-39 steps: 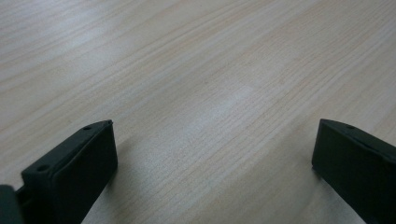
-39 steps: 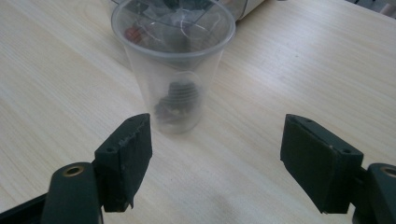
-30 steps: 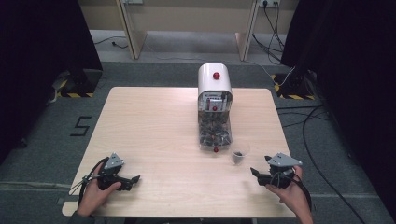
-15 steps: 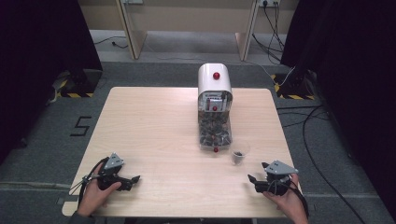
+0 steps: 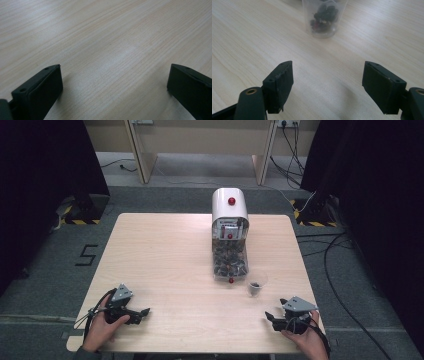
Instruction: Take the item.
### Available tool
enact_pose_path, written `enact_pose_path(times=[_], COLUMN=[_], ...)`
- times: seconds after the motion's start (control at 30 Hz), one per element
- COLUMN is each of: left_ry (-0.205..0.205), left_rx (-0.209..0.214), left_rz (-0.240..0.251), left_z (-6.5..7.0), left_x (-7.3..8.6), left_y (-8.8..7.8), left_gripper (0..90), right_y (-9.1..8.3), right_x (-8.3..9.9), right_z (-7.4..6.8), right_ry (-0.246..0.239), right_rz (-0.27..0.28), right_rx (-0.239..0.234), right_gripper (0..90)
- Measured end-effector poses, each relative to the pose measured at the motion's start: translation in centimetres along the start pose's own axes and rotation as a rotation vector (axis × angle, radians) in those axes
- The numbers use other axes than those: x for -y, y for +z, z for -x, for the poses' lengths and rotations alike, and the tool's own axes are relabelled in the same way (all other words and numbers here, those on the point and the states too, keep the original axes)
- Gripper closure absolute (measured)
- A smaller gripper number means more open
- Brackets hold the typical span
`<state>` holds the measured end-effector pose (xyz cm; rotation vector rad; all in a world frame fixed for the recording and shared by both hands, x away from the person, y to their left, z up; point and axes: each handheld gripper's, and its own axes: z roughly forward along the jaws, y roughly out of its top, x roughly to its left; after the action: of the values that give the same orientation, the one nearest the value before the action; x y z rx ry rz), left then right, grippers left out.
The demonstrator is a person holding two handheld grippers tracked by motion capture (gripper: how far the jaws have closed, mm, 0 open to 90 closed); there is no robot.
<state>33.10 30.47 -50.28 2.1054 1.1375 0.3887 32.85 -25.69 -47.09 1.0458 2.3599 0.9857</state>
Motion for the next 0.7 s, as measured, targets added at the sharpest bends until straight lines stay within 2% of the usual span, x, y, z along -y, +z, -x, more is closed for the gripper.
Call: enact_pose_path(times=[0.37,0.7], left_ry=[0.0,0.0], left_rx=[0.0,0.0], left_rz=[0.0,0.0], left_z=[0.0,0.0], left_x=[0.0,0.0], left_y=[0.0,0.0], left_gripper=[0.0,0.0], right_y=[0.0,-0.3], right_x=[1.1,1.9], right_z=[-0.1,-0.1], right_ry=[0.019,0.074], right_rz=[-0.034,-0.047], right_rx=[0.014,0.004], right_gripper=[25.8,23.6])
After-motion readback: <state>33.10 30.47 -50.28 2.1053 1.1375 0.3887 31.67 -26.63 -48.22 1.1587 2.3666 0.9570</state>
